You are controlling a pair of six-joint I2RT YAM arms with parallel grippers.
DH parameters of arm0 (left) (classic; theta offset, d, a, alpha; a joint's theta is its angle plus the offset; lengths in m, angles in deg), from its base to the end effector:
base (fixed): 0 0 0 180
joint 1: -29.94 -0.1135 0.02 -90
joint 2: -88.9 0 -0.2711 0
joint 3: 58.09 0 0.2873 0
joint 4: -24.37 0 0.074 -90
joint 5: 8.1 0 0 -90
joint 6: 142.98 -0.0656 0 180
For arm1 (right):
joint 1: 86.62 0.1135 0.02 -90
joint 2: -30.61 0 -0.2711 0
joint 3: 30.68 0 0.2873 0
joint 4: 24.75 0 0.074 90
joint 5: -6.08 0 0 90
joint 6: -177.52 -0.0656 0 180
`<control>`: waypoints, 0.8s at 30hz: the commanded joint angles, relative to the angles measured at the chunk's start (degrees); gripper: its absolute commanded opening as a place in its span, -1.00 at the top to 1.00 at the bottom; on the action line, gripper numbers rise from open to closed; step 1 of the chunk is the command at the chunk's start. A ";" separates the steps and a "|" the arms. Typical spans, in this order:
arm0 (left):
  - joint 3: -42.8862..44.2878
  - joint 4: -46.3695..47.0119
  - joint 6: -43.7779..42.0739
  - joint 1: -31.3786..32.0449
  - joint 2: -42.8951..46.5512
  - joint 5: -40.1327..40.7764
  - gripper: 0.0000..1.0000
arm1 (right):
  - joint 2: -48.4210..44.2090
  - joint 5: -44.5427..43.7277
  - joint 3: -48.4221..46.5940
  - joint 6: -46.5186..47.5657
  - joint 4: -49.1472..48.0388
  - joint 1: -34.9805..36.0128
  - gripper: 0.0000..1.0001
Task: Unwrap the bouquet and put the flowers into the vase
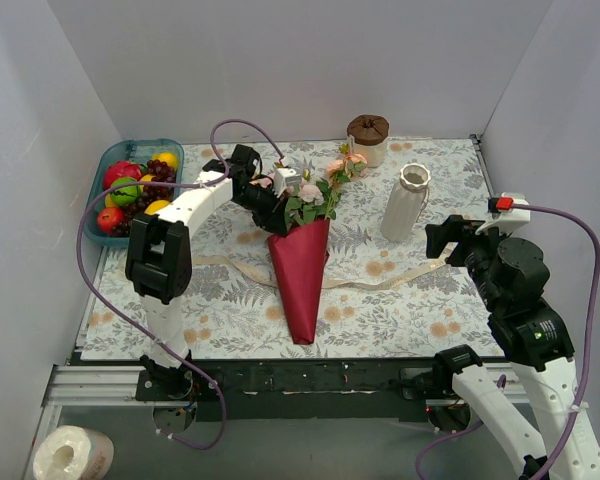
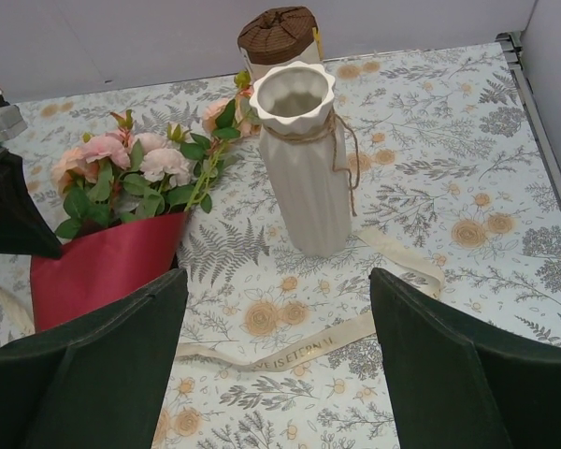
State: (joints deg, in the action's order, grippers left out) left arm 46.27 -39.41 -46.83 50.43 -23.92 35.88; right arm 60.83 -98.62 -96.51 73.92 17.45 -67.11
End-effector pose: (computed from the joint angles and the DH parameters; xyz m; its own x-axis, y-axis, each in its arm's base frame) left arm 0.4011 -0.2003 0.2073 -0.9350 0.2700 -0.2299 0.3505 0.6061 -0.7140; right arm 0.1525 0.0364 0.4015 -0.1252 0.1969 -0.9724 -0.0576 0.9770 0.2053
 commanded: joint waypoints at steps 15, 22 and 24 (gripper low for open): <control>15.00 -2.95 10.54 9.47 14.73 6.73 0.96 | -0.33 0.64 -2.47 1.48 -1.94 -0.08 -0.71; 14.91 -2.68 12.57 19.05 12.19 11.30 -0.56 | -0.86 -0.59 -2.38 1.65 -0.88 -0.08 -0.75; 15.70 -2.33 13.62 19.06 11.65 13.40 -0.72 | -0.86 -1.03 -2.47 1.74 -0.71 -0.08 -0.76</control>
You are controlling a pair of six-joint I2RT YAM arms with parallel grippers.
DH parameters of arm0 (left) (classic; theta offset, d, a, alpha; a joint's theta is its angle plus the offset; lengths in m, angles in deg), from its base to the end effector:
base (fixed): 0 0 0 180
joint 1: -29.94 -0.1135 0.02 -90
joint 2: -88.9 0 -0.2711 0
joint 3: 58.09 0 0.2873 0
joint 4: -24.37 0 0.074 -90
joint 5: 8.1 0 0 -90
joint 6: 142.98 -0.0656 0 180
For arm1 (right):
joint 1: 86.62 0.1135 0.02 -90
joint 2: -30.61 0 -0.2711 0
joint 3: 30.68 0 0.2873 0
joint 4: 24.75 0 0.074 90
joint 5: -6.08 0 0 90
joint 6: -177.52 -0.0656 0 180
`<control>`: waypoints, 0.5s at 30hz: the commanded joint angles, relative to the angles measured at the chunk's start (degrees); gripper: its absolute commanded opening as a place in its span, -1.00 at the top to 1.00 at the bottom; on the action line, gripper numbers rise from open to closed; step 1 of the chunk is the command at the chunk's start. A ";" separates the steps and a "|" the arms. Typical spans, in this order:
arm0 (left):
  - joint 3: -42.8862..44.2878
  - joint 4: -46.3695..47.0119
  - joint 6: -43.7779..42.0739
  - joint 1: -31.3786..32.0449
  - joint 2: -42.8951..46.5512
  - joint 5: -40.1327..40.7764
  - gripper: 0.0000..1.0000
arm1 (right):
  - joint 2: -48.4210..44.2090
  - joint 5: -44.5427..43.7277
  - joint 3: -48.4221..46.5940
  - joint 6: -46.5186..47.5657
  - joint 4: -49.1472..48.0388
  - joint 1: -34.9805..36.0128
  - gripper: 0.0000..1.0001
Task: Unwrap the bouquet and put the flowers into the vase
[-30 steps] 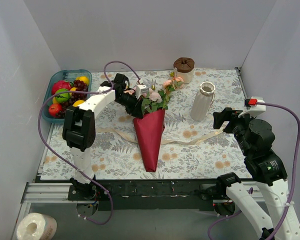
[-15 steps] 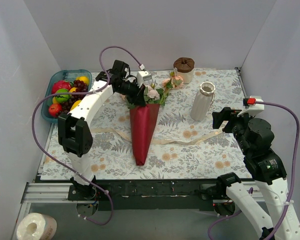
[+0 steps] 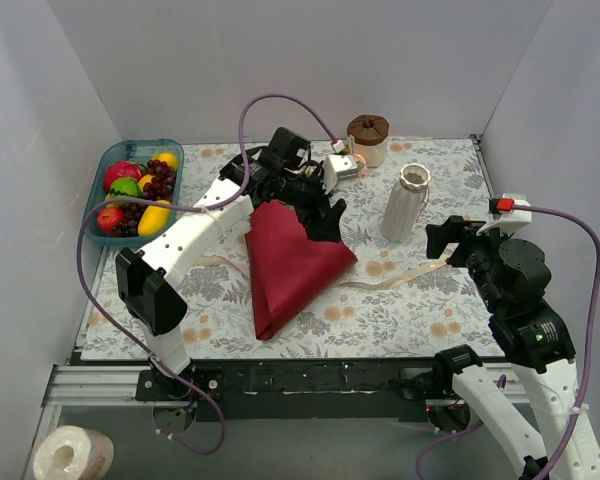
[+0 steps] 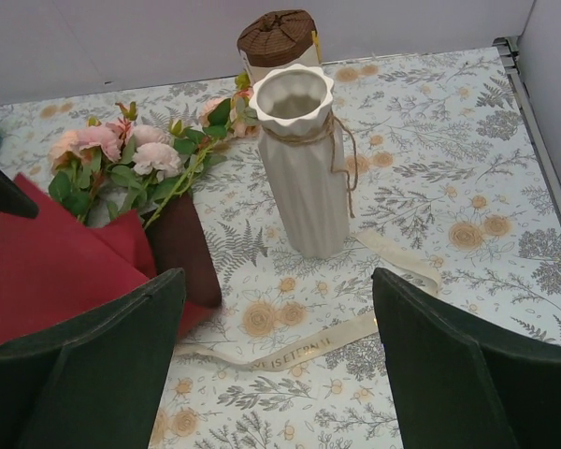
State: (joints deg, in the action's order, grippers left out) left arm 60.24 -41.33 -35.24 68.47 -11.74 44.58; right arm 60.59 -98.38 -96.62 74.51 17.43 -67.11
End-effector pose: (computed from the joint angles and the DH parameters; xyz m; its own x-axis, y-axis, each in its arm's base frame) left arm 0.3102 -0.2978 0.3735 -0.8014 0.3284 -0.4999 0.5969 0.4930 -0.6330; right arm 0.1510 0.0361 0.4028 -0.1196 0.1889 -0.9747 -0.0641 0.9782 0.1974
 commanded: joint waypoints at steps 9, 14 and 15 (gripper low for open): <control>-1.15 4.87 5.65 -15.75 2.64 6.99 -0.96 | -0.88 -1.36 -1.75 1.50 -0.77 -0.08 -0.79; -20.12 13.19 -2.44 -14.10 6.94 18.82 -0.96 | -0.80 -1.45 -0.96 1.42 -1.39 -0.17 -0.79; -24.93 14.35 -3.05 -13.22 7.38 21.04 -0.96 | -0.88 -1.45 -0.87 1.33 -1.39 -0.08 -0.79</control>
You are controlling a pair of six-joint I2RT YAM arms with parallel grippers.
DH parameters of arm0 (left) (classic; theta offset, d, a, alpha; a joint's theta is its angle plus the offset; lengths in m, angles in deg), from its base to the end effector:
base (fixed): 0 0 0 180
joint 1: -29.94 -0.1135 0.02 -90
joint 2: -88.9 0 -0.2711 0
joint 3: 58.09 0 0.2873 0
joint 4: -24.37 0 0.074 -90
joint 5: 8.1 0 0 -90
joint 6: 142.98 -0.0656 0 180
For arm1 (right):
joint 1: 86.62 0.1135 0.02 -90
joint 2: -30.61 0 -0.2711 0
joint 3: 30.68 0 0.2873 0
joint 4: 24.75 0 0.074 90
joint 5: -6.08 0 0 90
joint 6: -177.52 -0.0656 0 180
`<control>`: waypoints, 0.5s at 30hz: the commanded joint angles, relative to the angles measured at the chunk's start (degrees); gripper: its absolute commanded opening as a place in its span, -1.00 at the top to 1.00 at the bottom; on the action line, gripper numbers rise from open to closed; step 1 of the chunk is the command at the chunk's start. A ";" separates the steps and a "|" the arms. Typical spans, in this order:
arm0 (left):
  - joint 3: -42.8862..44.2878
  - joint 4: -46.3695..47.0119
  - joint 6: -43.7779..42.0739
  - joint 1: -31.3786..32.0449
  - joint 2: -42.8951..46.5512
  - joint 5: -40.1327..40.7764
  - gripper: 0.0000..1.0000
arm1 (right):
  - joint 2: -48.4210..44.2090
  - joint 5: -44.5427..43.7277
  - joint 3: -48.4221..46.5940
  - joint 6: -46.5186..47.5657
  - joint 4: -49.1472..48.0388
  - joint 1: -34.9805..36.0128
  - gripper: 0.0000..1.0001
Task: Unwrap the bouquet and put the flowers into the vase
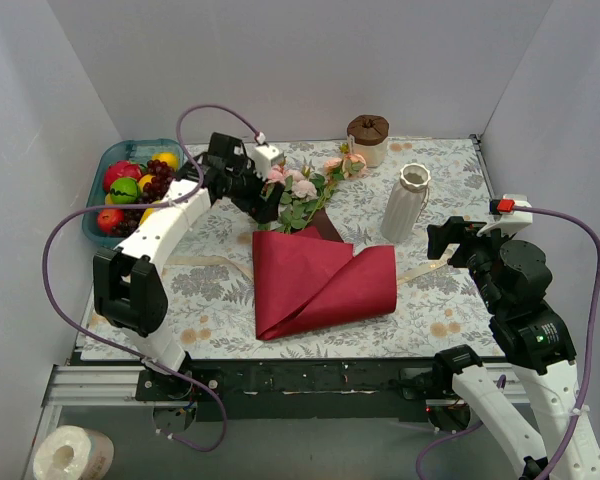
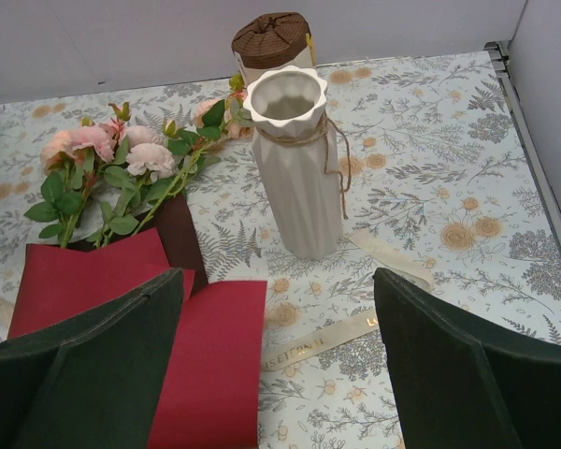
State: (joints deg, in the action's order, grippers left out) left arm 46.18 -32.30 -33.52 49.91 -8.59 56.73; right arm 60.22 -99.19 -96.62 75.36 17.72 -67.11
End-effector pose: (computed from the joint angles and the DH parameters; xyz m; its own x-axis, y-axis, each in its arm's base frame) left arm 0.3914 -0.1719 0.3142 -0.8665 -0.0059 -0.4991 0.2948 0.8008 -0.5213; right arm 0.1493 0.0346 0.4030 -0.1144 0.1750 -0.9779 -0.0524 0.9819 0.1819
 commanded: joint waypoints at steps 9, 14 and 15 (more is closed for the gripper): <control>-11.91 11.23 -5.75 17.38 2.58 14.55 -0.96 | -1.13 -0.55 -0.34 -0.05 -0.88 -0.08 -0.79; 2.68 1.58 -9.96 17.91 -6.37 3.31 -0.96 | -1.83 -0.47 -0.34 -0.58 0.08 -0.08 -0.79; 3.83 0.68 -12.84 17.91 -7.26 1.11 -0.96 | -2.01 -0.29 -0.34 -0.49 0.17 -0.08 -0.79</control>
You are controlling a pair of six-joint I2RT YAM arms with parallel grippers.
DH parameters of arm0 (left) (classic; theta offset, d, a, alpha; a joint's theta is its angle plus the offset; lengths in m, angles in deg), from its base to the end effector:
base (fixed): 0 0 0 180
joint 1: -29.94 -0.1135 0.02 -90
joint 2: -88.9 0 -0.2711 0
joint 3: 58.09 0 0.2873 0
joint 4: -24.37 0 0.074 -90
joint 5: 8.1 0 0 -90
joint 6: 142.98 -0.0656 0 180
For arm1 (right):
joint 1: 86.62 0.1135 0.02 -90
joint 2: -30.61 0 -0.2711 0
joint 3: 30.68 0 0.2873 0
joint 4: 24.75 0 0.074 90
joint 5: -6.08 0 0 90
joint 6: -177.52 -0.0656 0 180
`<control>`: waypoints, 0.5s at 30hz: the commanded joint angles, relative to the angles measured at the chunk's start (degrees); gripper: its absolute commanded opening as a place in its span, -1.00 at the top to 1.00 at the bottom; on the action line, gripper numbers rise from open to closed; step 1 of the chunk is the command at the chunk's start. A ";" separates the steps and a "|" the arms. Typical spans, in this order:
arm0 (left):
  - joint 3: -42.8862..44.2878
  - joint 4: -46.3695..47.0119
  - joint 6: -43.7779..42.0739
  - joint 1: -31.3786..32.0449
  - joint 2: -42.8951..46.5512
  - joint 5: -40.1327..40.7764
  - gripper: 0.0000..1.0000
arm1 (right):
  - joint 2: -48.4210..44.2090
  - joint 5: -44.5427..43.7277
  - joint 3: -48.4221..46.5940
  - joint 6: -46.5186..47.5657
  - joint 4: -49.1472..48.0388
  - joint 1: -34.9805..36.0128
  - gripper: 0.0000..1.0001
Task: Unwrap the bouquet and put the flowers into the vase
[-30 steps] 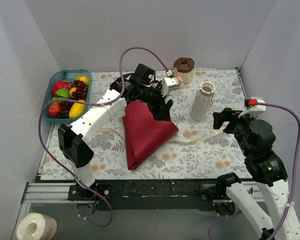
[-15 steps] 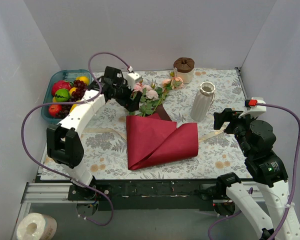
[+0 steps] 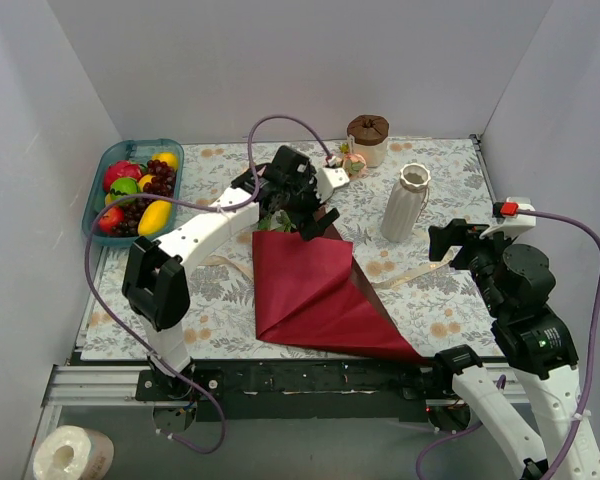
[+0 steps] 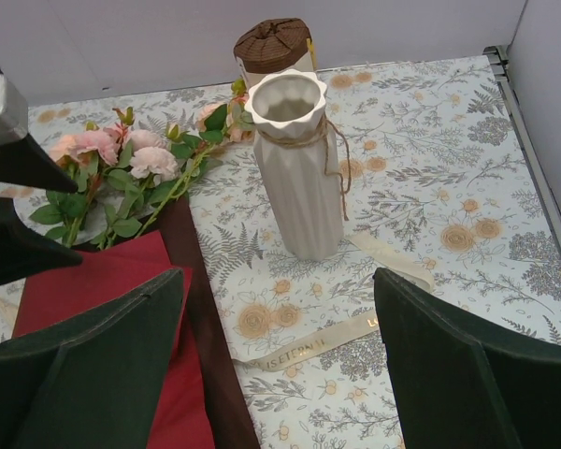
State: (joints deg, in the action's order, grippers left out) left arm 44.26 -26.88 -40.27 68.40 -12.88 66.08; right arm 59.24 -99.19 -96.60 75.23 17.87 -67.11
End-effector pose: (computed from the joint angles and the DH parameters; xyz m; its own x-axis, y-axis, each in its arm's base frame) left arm 0.3409 -0.2936 0.2757 -0.7524 0.3273 -0.5717 0.5824 0.7360 -0.3451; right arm 0.1446 0.0329 0.4047 -0.1015 0.1819 -0.9781 -0.0547 0.9806 0.1880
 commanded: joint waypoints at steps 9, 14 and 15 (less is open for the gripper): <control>21.31 -22.76 -17.45 -0.23 -18.00 -20.66 -0.97 | -0.85 1.03 -0.71 -0.01 0.11 -0.08 -0.78; 18.69 -16.10 -16.93 -0.14 -16.79 -19.78 -0.96 | -0.85 2.34 -0.54 -0.01 -0.42 -0.08 -0.78; 18.94 -16.08 -17.19 -0.05 -16.96 -19.78 -0.96 | -0.85 2.61 -0.54 -0.27 -0.51 -0.08 -0.78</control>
State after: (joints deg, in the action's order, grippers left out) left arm 62.47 -43.45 -55.04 68.14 -33.47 49.10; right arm 58.71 -98.31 -96.60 75.07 19.00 -67.11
